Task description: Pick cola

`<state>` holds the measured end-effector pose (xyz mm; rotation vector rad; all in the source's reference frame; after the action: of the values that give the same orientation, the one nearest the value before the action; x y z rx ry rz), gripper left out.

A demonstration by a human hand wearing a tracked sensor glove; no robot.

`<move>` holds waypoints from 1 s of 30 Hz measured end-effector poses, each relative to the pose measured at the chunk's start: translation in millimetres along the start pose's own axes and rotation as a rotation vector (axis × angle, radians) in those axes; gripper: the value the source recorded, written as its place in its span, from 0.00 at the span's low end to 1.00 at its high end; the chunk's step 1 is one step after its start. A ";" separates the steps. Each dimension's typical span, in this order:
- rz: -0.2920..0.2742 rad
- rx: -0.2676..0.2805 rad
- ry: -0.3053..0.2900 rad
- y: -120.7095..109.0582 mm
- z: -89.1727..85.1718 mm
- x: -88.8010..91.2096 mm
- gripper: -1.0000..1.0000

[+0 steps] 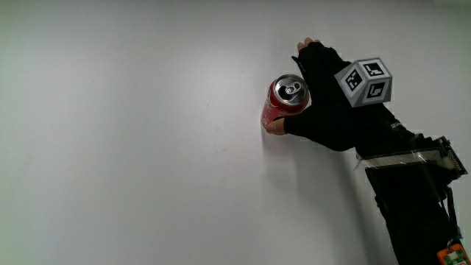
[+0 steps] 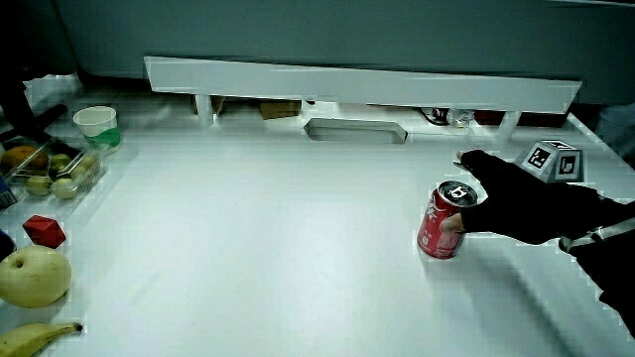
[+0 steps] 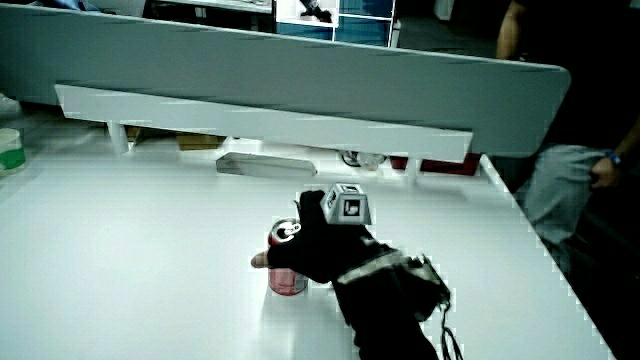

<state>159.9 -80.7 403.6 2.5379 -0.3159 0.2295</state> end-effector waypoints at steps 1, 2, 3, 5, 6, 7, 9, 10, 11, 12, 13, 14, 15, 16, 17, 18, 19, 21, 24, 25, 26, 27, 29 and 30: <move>-0.008 -0.002 0.001 0.8 -0.6 1.7 0.50; -0.005 -0.009 0.013 1.6 -1.5 3.2 0.50; -0.005 -0.004 0.009 1.2 -0.6 3.1 0.50; -0.004 -0.004 0.017 2.0 -1.7 4.1 0.50; -0.002 -0.005 0.016 1.8 -1.4 3.5 0.50; -0.002 -0.005 0.026 1.9 -2.0 3.7 0.50; -0.001 -0.008 0.028 2.8 -3.6 4.9 0.50; -0.005 -0.004 0.035 2.8 -3.8 5.3 0.50; -0.003 0.000 0.032 3.0 -4.0 5.5 0.50; 0.000 -0.008 0.042 3.2 -4.3 5.7 0.50; -0.001 -0.007 0.044 3.8 -5.2 6.4 0.50; 0.003 0.002 0.047 2.0 -3.1 4.6 0.50; 0.002 0.006 0.051 2.4 -3.6 5.2 0.50; -0.004 0.006 0.051 3.4 -4.9 7.1 0.52; 0.005 0.011 0.061 2.7 -4.0 6.8 0.53; -0.001 0.021 0.063 3.3 -4.8 8.4 0.55; 0.003 0.020 0.058 2.7 -3.5 7.8 0.57; -0.004 0.021 0.058 2.9 -4.1 8.2 0.60; -0.002 0.012 0.062 4.1 -6.0 9.6 0.65; 0.001 0.017 0.065 4.0 -5.9 9.4 0.67; -0.002 0.011 0.069 4.9 -7.0 10.7 0.68; -0.002 0.016 0.071 4.5 -6.4 10.4 0.70; -0.001 0.028 0.069 4.2 -6.4 10.5 0.73; -0.001 0.028 0.078 4.1 -6.3 10.7 0.75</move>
<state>168.5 -82.4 413.4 2.5484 -0.2829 0.3341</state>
